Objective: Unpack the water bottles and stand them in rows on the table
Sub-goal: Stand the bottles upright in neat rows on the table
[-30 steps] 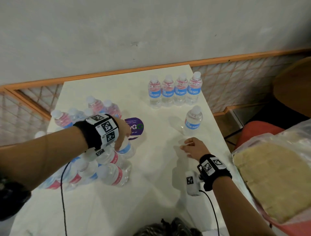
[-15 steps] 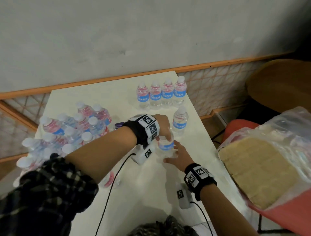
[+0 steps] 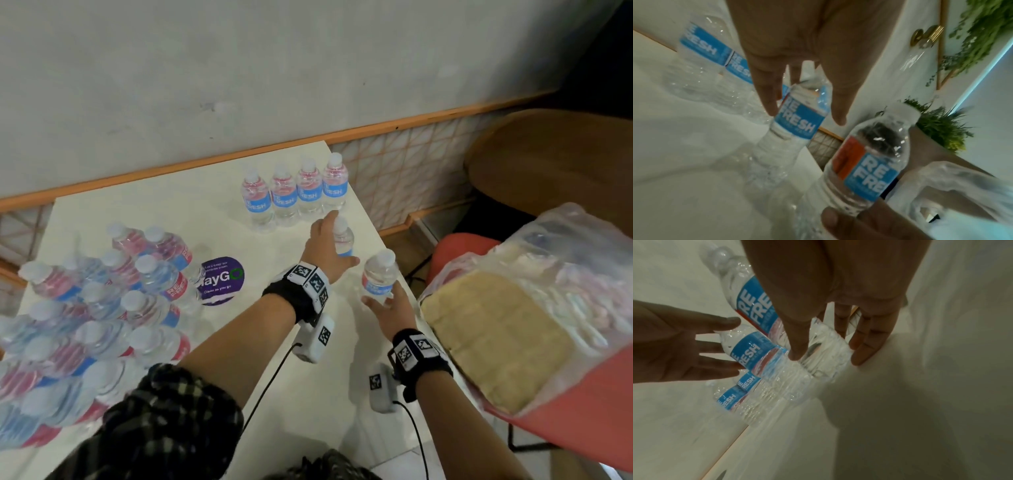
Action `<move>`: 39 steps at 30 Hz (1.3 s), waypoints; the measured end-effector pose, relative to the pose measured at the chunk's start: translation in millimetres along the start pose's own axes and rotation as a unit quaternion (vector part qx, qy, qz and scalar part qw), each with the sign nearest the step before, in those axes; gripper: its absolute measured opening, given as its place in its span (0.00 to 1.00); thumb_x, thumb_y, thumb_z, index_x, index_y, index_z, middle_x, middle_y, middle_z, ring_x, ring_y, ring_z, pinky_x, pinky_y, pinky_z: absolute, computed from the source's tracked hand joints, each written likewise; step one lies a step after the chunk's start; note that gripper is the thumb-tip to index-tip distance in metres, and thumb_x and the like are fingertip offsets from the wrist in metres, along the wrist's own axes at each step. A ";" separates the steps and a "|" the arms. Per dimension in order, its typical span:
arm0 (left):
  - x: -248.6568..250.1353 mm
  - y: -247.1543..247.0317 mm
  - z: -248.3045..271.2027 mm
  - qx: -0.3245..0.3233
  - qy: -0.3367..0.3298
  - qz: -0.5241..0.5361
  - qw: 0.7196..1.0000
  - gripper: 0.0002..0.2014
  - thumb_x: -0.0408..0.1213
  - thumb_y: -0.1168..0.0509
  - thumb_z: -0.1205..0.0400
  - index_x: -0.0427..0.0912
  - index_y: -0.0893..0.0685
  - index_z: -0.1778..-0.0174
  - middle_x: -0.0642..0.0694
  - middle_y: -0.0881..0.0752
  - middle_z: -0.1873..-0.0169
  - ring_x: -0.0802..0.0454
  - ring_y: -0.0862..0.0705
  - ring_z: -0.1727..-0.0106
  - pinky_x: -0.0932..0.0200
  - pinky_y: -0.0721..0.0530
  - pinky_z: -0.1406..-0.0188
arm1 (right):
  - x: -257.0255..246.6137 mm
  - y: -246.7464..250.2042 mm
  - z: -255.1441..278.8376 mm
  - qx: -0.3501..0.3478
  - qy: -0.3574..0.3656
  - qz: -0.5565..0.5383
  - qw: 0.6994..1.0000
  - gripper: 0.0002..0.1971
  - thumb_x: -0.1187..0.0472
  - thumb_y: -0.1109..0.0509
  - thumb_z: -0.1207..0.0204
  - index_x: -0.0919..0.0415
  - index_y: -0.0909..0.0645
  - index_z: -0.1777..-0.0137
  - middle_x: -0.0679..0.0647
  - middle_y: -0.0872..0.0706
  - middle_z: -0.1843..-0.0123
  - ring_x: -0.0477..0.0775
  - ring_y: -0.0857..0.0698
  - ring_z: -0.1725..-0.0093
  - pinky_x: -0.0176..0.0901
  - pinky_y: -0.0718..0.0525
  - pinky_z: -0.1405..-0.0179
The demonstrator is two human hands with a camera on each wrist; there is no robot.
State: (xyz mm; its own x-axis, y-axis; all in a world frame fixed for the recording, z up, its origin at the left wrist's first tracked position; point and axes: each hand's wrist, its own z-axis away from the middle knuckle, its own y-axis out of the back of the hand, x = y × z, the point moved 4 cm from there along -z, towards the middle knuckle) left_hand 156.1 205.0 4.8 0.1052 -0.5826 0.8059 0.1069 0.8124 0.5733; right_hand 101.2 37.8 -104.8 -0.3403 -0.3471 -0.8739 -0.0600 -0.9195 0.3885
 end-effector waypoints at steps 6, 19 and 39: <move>-17.1 9.5 -14.9 0.038 -0.030 0.021 0.999 0.33 0.35 0.27 0.24 0.42 0.32 0.24 0.43 0.23 0.30 0.44 0.25 0.29 0.50 0.28 0.28 | -6.7 0.1 -10.0 -0.023 -0.004 0.003 1.000 0.33 0.59 0.24 0.28 0.55 0.33 0.24 0.53 0.21 0.31 0.50 0.22 0.41 0.42 0.26 0.42; -95.5 116.6 -34.1 0.165 0.027 0.046 0.985 0.32 0.35 0.25 0.25 0.44 0.30 0.27 0.42 0.19 0.35 0.41 0.18 0.36 0.48 0.20 0.35 | -21.9 -29.0 -43.4 -0.014 -0.018 0.021 1.000 0.35 0.48 0.22 0.32 0.46 0.31 0.26 0.50 0.20 0.30 0.59 0.17 0.38 0.61 0.17 0.39; -159.0 75.3 -44.7 0.130 0.166 0.140 0.967 0.36 0.45 0.28 0.23 0.43 0.35 0.21 0.44 0.25 0.27 0.40 0.24 0.28 0.45 0.24 0.29 | -86.8 -127.8 -96.7 -0.064 0.009 0.093 0.994 0.37 0.48 0.24 0.30 0.56 0.35 0.24 0.61 0.29 0.35 0.58 0.24 0.46 0.48 0.24 0.41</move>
State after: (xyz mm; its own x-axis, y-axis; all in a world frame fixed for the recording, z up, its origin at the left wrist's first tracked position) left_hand 191.6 357.6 -86.7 0.4099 -0.2791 0.8684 -0.2199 0.8937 0.3910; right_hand 229.2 167.6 -106.8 -0.3175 -0.5146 -0.7965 0.1215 -0.8551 0.5041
